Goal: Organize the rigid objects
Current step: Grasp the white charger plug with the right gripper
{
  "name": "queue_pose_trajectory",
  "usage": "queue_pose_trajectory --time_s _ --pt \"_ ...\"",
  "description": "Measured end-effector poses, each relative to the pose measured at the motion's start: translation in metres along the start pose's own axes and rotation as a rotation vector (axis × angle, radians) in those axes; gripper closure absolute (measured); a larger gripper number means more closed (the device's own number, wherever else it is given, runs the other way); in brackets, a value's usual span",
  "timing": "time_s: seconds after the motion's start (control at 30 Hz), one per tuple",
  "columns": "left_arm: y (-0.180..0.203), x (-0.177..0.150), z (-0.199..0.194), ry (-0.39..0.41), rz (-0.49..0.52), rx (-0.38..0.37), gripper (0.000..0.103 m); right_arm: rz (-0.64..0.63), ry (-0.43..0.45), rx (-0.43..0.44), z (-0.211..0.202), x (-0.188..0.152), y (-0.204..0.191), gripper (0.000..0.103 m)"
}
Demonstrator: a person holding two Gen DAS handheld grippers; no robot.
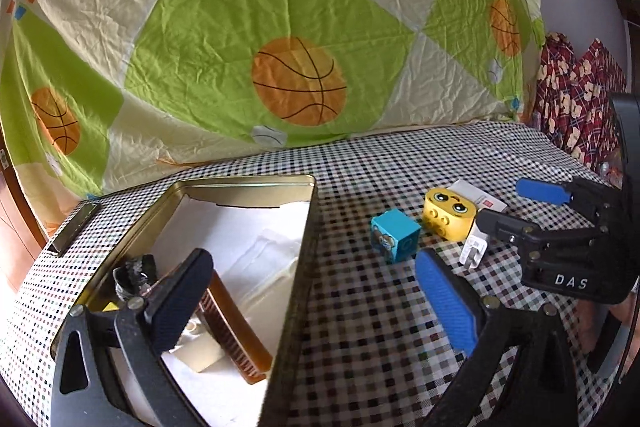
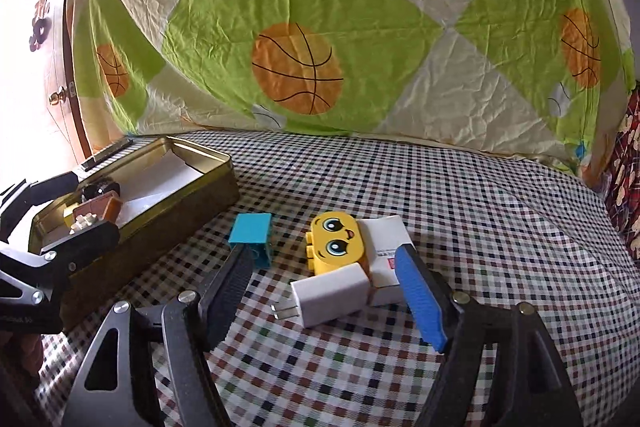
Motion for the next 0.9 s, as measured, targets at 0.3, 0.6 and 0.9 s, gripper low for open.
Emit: queue_pose_trajectory --time_s 0.3,0.6,0.9 --pt "0.018 0.005 0.024 -0.047 0.018 0.005 0.001 -0.069 -0.165 0.029 0.035 0.003 -0.007 0.028" --pt "0.022 0.008 0.033 -0.08 0.018 -0.034 0.001 -0.074 -0.186 0.004 0.037 0.002 -0.006 0.05" --pt "0.043 0.018 0.049 -0.111 0.048 -0.044 0.001 0.101 -0.045 -0.015 0.007 0.001 0.028 0.05"
Point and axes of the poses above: each gripper's, at about its wrist camera, not at the fingertips, and z roughly the way its jaws point, y to its right, x to its top, the point moved 2 cm from there along z, roughly the way its jaws point, and after that the axes turned 12 degrees about -y, right-handed, at the moved point
